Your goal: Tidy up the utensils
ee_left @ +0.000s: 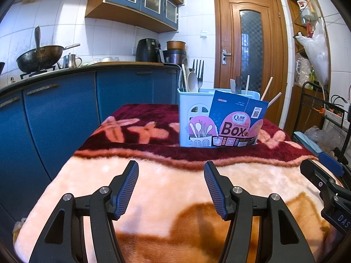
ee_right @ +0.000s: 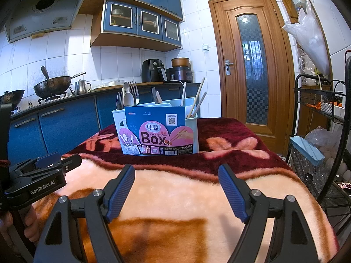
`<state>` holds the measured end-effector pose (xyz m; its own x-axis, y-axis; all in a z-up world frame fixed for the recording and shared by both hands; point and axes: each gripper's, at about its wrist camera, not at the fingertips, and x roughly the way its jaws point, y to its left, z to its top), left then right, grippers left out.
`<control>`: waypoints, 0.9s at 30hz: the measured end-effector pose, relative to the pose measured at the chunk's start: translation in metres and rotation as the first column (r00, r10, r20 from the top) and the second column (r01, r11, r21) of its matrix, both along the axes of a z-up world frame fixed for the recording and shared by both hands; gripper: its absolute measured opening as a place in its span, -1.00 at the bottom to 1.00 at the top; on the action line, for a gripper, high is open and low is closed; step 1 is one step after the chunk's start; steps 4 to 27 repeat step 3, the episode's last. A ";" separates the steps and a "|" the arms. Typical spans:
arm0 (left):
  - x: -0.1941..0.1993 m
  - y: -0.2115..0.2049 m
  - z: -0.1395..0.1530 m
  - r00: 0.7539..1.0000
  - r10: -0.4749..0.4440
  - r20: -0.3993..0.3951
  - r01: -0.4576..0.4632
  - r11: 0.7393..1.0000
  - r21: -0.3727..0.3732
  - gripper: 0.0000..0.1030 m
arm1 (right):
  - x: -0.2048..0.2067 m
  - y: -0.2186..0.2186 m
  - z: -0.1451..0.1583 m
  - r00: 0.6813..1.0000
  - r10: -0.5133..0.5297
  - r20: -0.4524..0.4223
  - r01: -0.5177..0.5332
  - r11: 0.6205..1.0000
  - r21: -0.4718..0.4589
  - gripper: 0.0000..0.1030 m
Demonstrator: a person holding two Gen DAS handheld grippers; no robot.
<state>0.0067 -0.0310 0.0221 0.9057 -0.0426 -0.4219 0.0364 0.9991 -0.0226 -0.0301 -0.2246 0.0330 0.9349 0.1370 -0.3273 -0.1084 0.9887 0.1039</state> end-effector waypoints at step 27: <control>0.000 0.000 0.000 1.000 0.004 -0.004 -0.004 1.000 0.000 0.23 | 0.000 0.000 0.000 1.000 0.000 0.000 0.000 1.000 0.000 0.56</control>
